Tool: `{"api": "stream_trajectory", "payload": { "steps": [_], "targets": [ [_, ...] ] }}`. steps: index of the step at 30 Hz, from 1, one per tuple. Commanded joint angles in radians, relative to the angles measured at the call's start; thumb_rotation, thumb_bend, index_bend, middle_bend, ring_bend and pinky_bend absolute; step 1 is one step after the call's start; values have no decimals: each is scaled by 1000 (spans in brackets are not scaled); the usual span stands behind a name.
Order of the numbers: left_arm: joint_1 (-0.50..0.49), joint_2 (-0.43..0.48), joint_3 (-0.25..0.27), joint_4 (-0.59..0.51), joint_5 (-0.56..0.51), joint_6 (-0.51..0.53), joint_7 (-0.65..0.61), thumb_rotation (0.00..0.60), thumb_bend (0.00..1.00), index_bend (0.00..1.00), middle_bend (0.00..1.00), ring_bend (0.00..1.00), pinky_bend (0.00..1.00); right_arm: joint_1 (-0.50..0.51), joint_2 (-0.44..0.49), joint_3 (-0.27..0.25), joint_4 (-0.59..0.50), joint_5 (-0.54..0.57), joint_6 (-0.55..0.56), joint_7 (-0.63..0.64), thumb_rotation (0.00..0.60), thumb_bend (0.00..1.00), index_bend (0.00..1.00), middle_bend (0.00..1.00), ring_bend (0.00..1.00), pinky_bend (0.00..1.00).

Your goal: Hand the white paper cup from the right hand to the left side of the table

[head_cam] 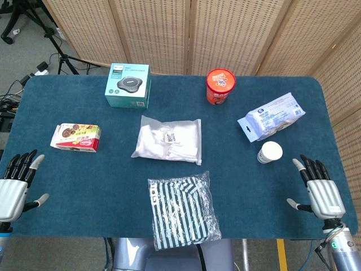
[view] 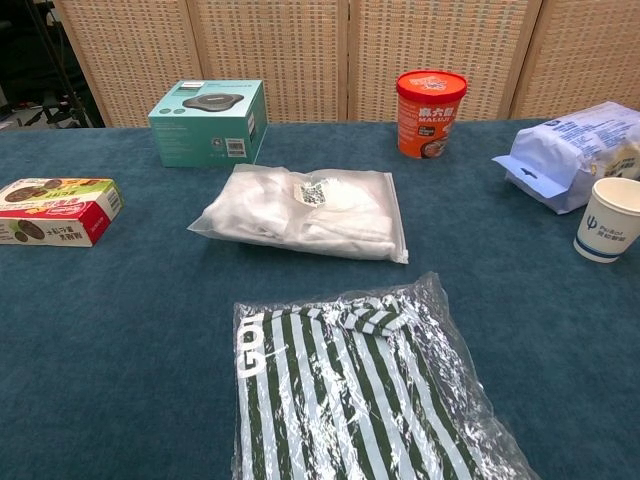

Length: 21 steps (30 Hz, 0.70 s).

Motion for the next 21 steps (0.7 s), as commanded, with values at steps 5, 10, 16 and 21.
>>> {"api": "stream_trajectory", "payload": {
  "steps": [5, 10, 16, 21],
  "targets": [
    [-4, -2, 6, -3, 2, -13, 4, 600, 132, 0, 0, 0, 0, 163, 114, 84, -150, 162, -259, -111, 600, 131, 5, 0, 0, 0],
    [-7, -3, 9, -1, 2, -20, 0, 600, 139, 0, 0, 0, 0, 272, 110, 126, -172, 340, -378, -276, 600, 131, 28, 0, 0, 0],
    [-17, -6, 12, 5, -11, -50, -5, 600, 142, 0, 0, 0, 0, 459, 56, 152, -96, 662, -569, -390, 600, 131, 39, 0, 0, 0],
    [-21, -10, 13, 9, -17, -61, -1, 600, 144, 0, 0, 0, 0, 556, 13, 122, 5, 819, -631, -431, 600, 131, 57, 0, 0, 0]
  ]
}}
